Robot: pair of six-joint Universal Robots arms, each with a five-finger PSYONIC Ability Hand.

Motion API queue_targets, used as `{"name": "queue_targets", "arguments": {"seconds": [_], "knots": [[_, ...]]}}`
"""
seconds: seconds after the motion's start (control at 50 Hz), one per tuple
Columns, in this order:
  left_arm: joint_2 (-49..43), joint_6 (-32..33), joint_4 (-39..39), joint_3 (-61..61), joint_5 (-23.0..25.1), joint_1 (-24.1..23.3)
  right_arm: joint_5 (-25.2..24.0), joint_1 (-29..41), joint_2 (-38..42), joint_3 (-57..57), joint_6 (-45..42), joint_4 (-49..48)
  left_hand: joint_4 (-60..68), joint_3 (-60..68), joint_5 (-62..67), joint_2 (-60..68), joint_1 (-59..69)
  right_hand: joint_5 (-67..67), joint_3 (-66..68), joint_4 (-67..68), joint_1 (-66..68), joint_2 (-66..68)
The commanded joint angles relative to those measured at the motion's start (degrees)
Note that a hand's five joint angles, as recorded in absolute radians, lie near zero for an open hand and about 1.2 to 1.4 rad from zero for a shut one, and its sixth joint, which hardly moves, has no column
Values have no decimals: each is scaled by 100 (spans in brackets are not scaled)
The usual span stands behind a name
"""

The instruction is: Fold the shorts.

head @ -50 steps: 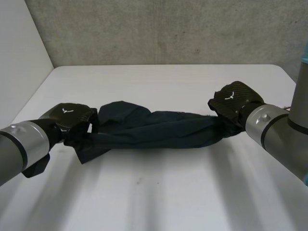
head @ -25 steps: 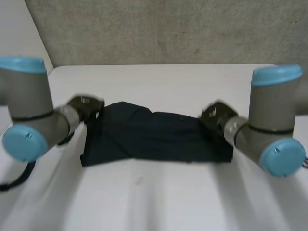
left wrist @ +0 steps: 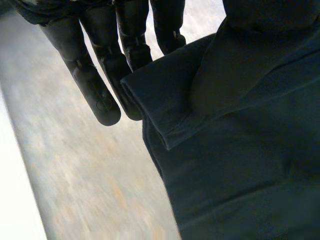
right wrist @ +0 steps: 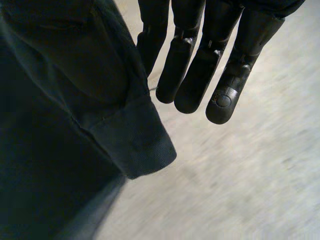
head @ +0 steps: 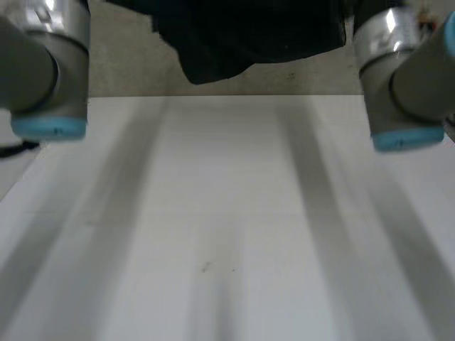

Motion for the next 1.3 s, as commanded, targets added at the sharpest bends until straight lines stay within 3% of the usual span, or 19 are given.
{"name": "queue_targets", "arguments": {"seconds": [0.02,0.2,0.3,0.44,0.58,0.78,0.88,0.9,1.04,1.18,1.3], "knots": [[-89,-184,-106,-1963,157,75,-200,2,486,1288,-85,450,1126,1170,1454,1125,1515,1472,1185,1168,2321,1258],[-1318,-140,-211,-2843,271,40,-367,11,1506,1764,-129,897,1126,1170,1454,1125,1515,1472,1185,1168,2321,1258],[-1284,-26,-703,-3230,271,58,-350,28,1560,1764,-261,1706,1126,1170,1454,1125,1515,1472,1185,1168,2321,1258],[-241,220,-1922,-3695,262,93,-350,-33,683,2026,-235,3085,1126,1170,1454,1125,1515,1472,1185,1168,2321,1258],[578,326,-2908,-4108,271,119,-367,-25,49,2378,-288,3578,1126,1170,1454,1125,1515,1472,1185,1168,2321,1258],[1054,510,-3701,-4979,280,40,-367,-33,-207,3248,-1104,4985,1126,1170,1454,1125,1515,1472,1185,1168,2321,1258],[1273,712,-3780,-5155,288,23,-367,-42,-400,3679,-1439,5029,1126,1170,1454,1125,1515,1472,1185,1168,2321,1258],[1404,782,-3806,-5138,289,14,-385,-42,-470,3758,-1448,5021,-503,-459,-175,-505,-115,1472,1185,1168,2321,1258],[1862,1519,-3684,-4568,385,-57,-411,-42,-559,3969,-1448,4784,-5360,-5316,-5032,-5361,-4971,1472,1185,1168,2321,1258],[1670,1890,-2701,-3873,1078,-65,-420,-25,-559,4049,-1439,4537,-5566,-5522,-5238,-5568,-5178,1472,1185,1168,2321,1258],[397,1899,-1593,-2951,2186,-56,-420,28,-559,4058,-1439,4414,-5381,-5337,-5053,-5383,-4993,1472,1185,1168,2321,1258]]}}
